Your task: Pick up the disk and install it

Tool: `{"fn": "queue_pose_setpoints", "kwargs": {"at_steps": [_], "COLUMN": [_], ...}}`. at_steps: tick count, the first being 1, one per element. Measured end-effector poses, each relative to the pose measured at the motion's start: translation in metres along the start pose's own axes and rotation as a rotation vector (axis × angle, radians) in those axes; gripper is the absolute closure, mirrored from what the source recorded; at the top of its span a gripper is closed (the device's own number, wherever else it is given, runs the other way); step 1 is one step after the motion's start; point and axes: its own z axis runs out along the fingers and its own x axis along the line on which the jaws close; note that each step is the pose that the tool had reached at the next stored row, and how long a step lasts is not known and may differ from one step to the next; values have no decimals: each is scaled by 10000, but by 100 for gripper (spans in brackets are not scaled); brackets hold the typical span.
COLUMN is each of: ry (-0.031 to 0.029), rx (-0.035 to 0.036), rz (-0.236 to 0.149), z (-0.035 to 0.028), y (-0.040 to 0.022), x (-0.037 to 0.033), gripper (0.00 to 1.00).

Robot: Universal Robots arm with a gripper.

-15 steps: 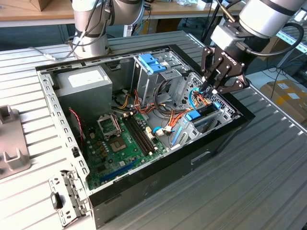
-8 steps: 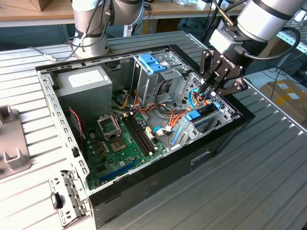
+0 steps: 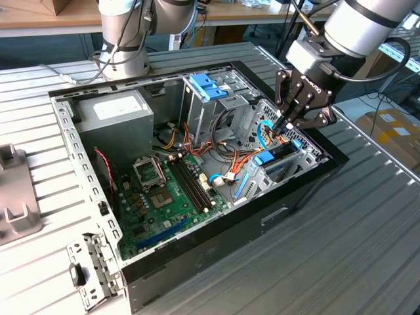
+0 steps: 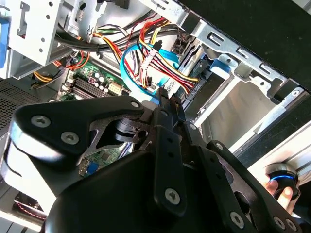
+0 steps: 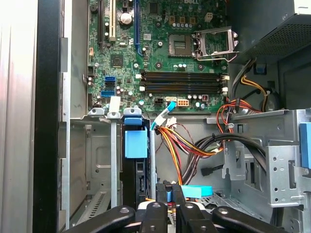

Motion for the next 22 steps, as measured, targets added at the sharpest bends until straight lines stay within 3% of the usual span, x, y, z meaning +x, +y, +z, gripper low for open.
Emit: {"fn": "queue_pose_setpoints", "kwargs": {"at_steps": [3,6,7,8,9,10,17,22], "ry": [-1,-21,-104,-250,-352,-369,-370,-369], "rx": [0,0,0,-1,-2,-2,-2,-2], "rz": [0,-2,-7,-17,-24,-26,-26,-25], "z": [2,24,29,30,31,32,54,91], "y": [0,-2,-2,-2,-3,-3,-3,-5], "x": [1,75,92,110,124,134,240,264], "gripper": [84,84,84,84,84,84,84,84]}}
